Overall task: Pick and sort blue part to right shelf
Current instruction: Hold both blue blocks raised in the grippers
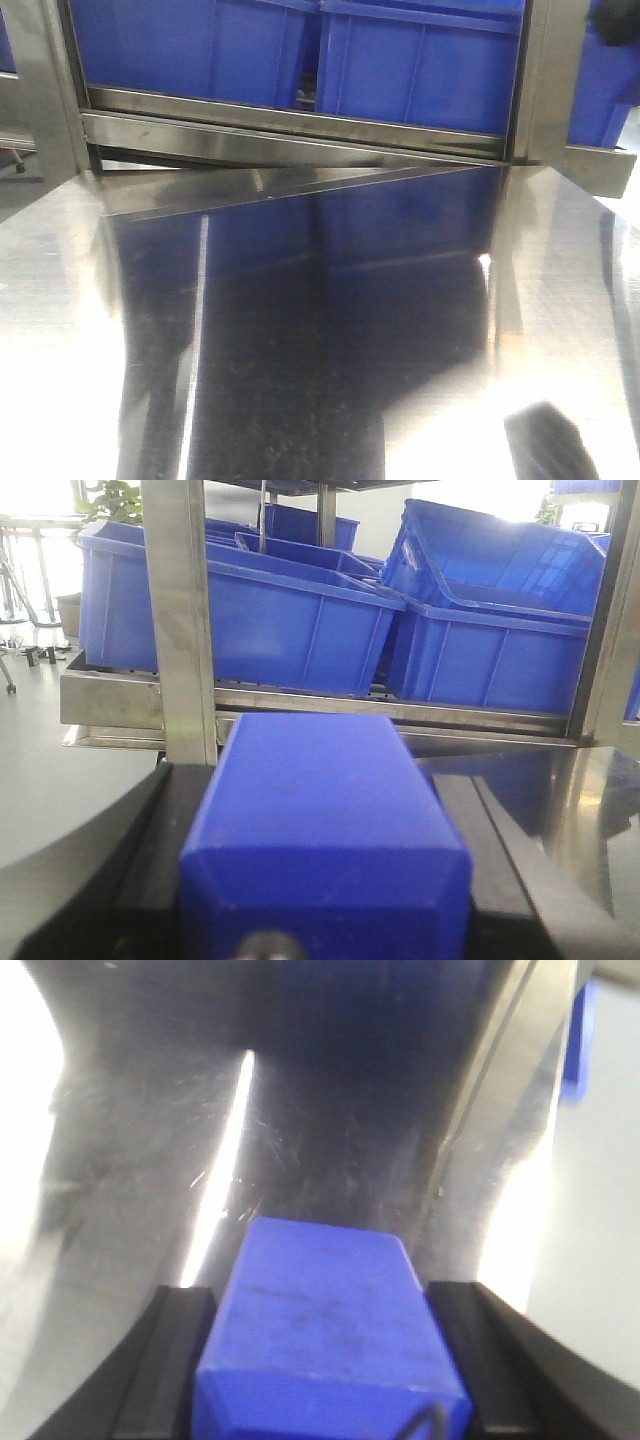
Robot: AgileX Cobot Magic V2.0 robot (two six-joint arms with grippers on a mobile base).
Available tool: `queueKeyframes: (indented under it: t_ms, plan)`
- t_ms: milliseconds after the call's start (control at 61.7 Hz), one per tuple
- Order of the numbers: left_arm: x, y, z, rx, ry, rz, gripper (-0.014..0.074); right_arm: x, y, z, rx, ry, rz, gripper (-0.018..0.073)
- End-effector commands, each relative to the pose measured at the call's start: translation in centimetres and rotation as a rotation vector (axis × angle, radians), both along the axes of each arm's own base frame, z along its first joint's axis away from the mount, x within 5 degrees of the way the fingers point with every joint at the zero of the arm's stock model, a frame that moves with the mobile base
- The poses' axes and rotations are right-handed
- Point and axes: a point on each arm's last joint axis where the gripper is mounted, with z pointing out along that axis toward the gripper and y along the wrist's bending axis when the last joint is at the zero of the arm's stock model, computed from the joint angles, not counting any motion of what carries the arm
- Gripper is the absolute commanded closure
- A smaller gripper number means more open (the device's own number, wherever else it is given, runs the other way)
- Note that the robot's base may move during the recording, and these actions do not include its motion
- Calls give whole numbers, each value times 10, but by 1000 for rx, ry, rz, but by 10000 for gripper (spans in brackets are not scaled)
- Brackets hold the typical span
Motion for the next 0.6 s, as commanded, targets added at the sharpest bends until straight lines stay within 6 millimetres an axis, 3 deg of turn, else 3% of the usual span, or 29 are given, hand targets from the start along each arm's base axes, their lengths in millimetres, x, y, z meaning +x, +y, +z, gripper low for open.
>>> queueKeyframes:
  t_ms: [0, 259, 438, 584]
  plan:
    - [-3, 0, 15, -16, -99, -14, 263, -30, -12, 8, 21, -220, 42, 370]
    - [-3, 0, 15, -16, -99, -14, 263, -108, -41, -18, 86, -477, 56, 370]
    - [-3, 0, 15, -15, -94, -13, 263, -137, -53, -15, 79, -655, 63, 370]
    - [-3, 0, 14, -13, -88, -12, 263, -149, -57, -6, 102, -783, 62, 370]
